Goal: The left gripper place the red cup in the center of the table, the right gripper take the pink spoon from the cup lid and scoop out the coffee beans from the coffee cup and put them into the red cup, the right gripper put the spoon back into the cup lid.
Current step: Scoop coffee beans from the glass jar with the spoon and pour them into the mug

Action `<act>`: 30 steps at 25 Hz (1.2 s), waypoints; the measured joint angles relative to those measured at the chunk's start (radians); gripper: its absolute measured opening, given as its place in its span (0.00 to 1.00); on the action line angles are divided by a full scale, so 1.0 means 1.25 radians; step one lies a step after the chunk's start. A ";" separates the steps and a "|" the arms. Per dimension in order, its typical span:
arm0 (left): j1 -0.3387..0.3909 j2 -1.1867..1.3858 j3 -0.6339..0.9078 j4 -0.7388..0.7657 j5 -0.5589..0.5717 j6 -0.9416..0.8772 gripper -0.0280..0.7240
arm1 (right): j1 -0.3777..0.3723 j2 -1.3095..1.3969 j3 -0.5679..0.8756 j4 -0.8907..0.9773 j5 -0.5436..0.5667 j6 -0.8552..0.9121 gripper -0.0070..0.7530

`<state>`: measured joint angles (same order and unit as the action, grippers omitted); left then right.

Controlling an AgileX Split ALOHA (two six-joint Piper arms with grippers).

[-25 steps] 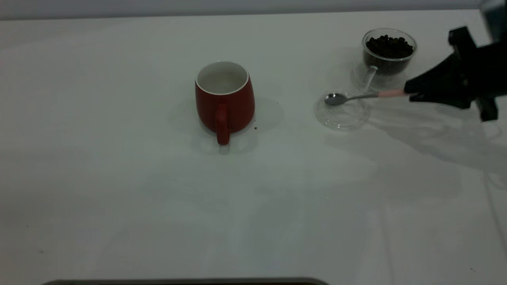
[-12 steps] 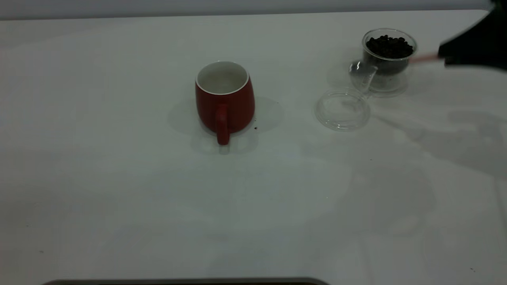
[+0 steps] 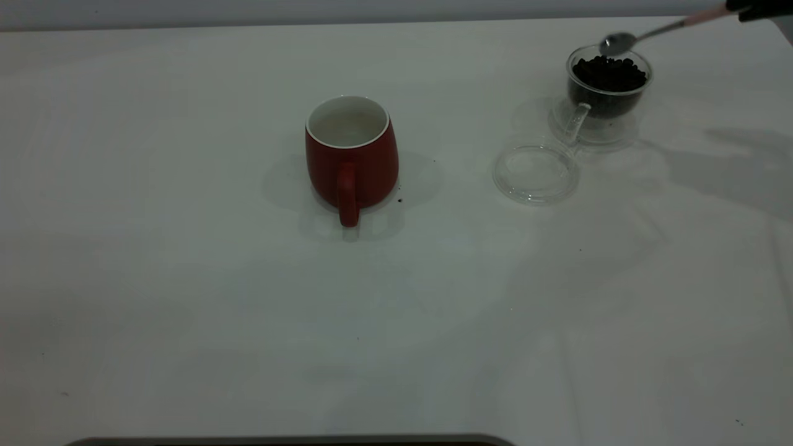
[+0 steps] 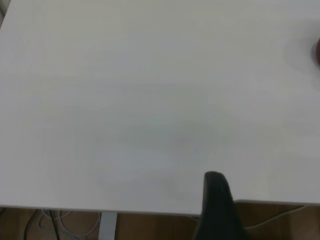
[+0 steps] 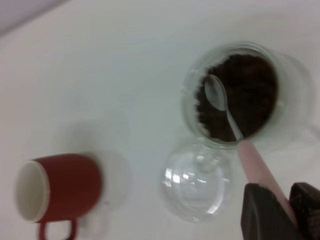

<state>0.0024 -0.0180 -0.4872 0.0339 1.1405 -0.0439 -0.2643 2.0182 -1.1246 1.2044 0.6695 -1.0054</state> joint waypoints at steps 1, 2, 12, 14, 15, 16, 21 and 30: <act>0.000 0.000 0.000 0.000 0.000 0.000 0.79 | 0.000 0.008 -0.007 -0.017 -0.004 0.012 0.15; 0.000 0.000 0.000 0.000 0.000 0.000 0.79 | 0.000 0.017 -0.013 -0.027 -0.009 0.019 0.15; 0.000 0.000 0.000 0.000 0.000 -0.001 0.79 | 0.000 0.079 -0.026 -0.023 -0.031 0.023 0.15; 0.000 0.000 0.000 0.000 0.000 -0.001 0.79 | 0.000 0.079 -0.026 -0.011 -0.026 0.024 0.15; 0.000 0.000 0.000 0.000 0.000 -0.001 0.79 | 0.000 0.079 -0.026 -0.004 -0.024 0.024 0.15; 0.000 0.000 0.000 0.000 0.000 -0.001 0.79 | 0.000 0.081 -0.026 0.004 -0.020 0.024 0.15; 0.000 0.000 0.000 0.000 0.000 -0.001 0.79 | 0.000 0.103 -0.027 0.054 0.012 0.017 0.15; 0.000 0.000 0.000 0.000 0.000 -0.001 0.79 | 0.000 0.116 -0.022 0.121 0.051 -0.003 0.15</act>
<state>0.0024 -0.0180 -0.4872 0.0339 1.1405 -0.0456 -0.2643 2.1633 -1.1524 1.3551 0.7337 -1.0090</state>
